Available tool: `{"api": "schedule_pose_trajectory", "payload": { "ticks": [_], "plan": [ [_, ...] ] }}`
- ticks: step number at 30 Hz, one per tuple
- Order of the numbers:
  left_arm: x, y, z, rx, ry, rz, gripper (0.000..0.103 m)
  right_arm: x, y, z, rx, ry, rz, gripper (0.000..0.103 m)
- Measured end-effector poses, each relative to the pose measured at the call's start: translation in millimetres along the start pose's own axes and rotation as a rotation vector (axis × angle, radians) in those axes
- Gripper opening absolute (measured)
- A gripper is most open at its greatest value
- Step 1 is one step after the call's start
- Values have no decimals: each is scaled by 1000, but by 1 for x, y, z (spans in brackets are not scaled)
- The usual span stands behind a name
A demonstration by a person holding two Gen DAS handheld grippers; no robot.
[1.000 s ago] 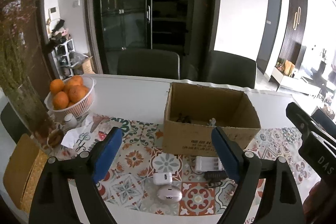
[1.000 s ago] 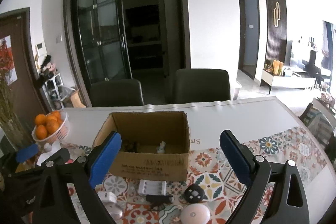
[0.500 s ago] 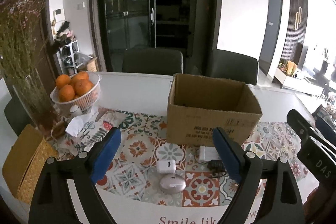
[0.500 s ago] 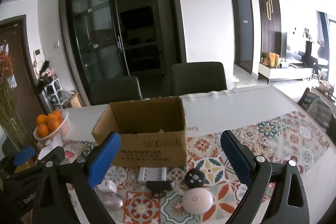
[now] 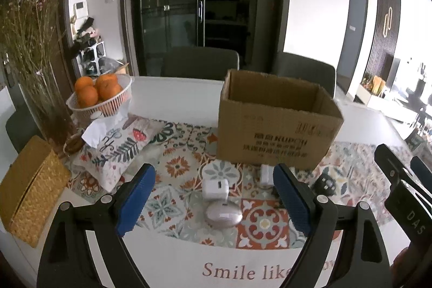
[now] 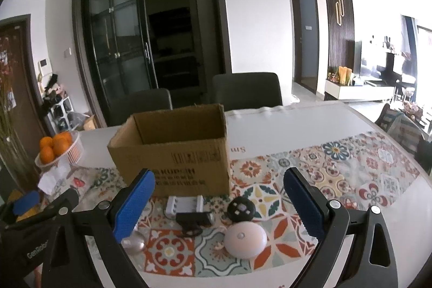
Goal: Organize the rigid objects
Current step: 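Move both grippers back toward the peach lamp and silver oval case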
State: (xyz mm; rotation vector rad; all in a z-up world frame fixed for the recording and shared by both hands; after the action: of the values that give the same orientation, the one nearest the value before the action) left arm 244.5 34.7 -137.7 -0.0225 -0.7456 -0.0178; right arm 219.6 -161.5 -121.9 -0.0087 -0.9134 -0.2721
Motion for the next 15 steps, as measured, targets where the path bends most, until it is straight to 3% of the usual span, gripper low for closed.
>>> {"api": "schedule_pose_trajectory", "payload": {
  "ticks": [15],
  "plan": [
    [-47,-12,-44,11,87,-41,89,-61,-19,-42,-19,139,-6,97]
  ]
}}
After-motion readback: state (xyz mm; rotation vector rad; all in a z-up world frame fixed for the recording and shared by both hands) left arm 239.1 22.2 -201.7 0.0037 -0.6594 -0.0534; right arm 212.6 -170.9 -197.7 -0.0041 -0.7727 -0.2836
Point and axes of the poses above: each gripper's, at about its wrist camera, not at the fingertips, and z roughly against the way its jaws point, y to its left, x to its top, the point moved 10 cm from there along -z, roughly the way its jaws point, and after that the axes turned 9 degrees about y, right-handed, at the moved point
